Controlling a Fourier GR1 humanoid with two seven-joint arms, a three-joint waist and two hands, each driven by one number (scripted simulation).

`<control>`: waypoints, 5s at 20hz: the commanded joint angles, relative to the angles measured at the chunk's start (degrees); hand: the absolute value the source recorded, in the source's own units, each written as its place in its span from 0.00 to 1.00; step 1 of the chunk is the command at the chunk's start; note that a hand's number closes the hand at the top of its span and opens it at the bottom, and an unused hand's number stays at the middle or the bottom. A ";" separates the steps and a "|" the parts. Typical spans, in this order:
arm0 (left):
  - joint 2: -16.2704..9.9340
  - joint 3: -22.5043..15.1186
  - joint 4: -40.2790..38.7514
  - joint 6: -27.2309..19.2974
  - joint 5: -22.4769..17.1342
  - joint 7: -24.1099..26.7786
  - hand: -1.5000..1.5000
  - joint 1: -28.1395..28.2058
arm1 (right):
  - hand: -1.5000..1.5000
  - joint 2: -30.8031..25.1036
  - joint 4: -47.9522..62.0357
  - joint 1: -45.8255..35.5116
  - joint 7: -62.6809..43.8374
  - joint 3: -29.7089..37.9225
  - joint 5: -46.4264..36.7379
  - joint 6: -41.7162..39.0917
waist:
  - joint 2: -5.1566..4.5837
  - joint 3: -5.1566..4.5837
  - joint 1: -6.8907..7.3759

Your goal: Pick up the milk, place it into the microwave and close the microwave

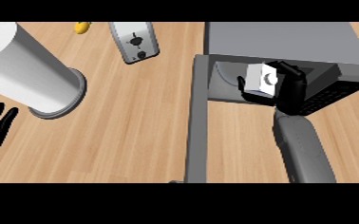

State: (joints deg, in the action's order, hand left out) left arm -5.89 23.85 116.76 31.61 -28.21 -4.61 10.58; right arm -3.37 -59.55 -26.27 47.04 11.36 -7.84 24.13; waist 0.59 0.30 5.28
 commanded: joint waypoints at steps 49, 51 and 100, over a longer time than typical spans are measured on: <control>4.58 -11.63 -0.25 -1.81 13.53 0.20 0.00 -5.63 | 0.00 -1.42 15.53 -6.73 -10.58 3.59 -5.61 0.08 | -3.03 -0.23 2.42; 5.60 -12.51 -0.45 -1.93 14.37 0.67 0.00 -4.81 | 0.00 -0.09 16.23 -6.09 -10.03 3.49 -4.94 -0.34 | -2.79 -0.20 1.63; 5.88 -57.89 -42.50 -12.46 40.69 17.23 1.00 -20.32 | 0.00 -2.54 -41.19 46.98 -17.22 -10.18 9.87 -25.57 | -0.51 -0.35 -6.75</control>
State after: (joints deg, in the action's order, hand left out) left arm -0.32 -26.68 78.39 23.88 11.85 12.13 -8.02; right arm -4.48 -93.33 14.74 30.81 0.55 -0.09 0.38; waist 0.13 -0.05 -1.25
